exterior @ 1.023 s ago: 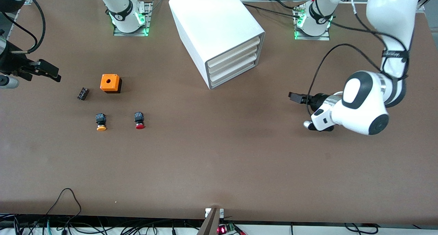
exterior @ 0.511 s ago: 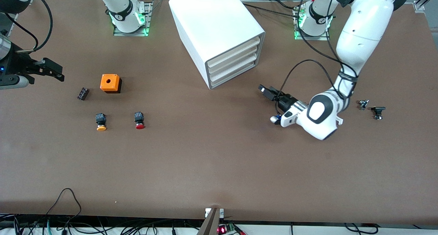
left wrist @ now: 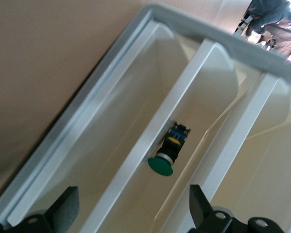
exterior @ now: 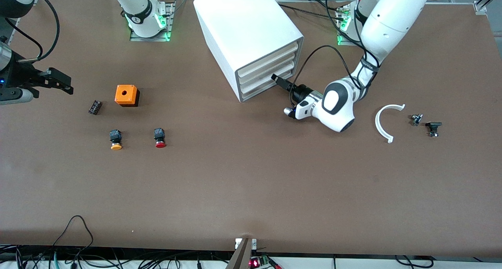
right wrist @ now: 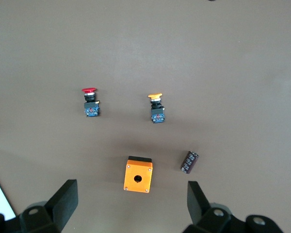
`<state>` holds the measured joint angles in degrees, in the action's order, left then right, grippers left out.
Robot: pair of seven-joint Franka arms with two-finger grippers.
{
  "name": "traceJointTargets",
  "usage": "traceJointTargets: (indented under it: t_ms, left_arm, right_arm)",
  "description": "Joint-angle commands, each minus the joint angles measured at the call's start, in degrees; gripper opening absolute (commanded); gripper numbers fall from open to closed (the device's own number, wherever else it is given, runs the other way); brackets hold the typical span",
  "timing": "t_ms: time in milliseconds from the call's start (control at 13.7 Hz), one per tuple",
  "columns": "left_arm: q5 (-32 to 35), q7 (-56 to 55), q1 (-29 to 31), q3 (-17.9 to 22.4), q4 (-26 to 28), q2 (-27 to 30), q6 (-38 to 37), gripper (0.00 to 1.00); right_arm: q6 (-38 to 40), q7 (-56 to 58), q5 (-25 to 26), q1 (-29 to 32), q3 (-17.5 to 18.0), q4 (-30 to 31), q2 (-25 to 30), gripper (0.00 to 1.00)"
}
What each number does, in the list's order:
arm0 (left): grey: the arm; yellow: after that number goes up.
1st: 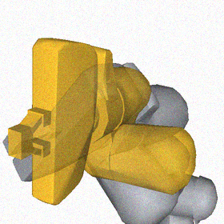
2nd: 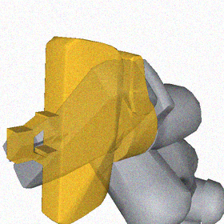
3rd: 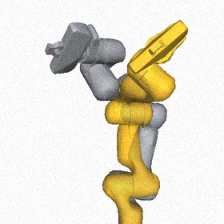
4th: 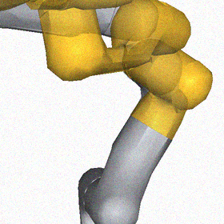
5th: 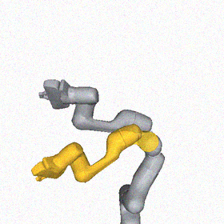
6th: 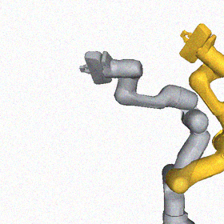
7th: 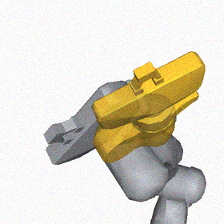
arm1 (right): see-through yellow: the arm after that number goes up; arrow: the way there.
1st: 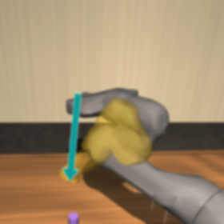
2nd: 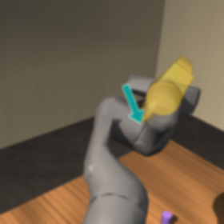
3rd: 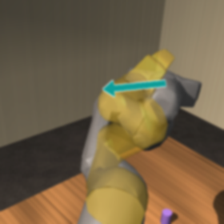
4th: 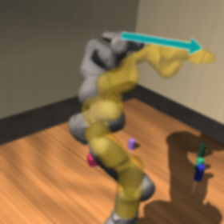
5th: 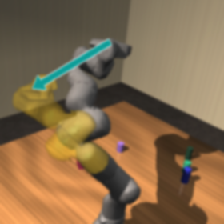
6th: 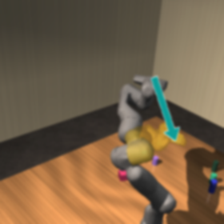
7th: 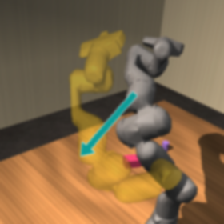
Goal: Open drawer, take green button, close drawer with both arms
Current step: 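Pull the drawer open with the left gripper while the right gripper advances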
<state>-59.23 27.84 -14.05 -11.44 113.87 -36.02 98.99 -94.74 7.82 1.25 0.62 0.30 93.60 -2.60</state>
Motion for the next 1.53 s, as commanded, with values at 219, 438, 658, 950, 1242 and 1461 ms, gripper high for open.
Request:
traceJointTargets:
  t_ms: [219,438,658,950,1242,1461]
  left_arm:
    - [-1.5,7.8,-1.6,-1.6,8.6,2.4,8.8,0.92]
    - [-1.5,7.6,-2.5,-1.7,9.0,2.4,10.1,0.26]
    - [-1.1,7.7,1.5,0.8,8.1,3.5,10.1,0.0]
    - [3.6,7.5,6.2,7.4,3.6,4.0,9.7,0.0]
    - [6.7,7.4,8.2,7.6,0.1,4.2,9.9,1.0]
    - [7.1,7.4,8.3,7.6,-1.8,5.0,10.3,1.0]
  right_arm:
    - [2.5,2.7,2.1,-1.3,1.3,-12.0,-8.2,1.0]
    - [5.0,2.8,-0.1,-1.6,1.7,-17.1,-12.2,1.0]
    - [-0.4,3.3,-0.3,-6.1,3.0,-17.7,-15.1,1.0]
    - [-7.7,2.5,-0.1,-10.8,3.1,-16.7,-18.5,1.0]
    - [-14.1,1.2,2.7,-15.5,3.2,-12.7,-20.7,1.0]
    - [-16.9,1.2,1.9,-20.0,4.2,-13.1,-23.5,1.0]
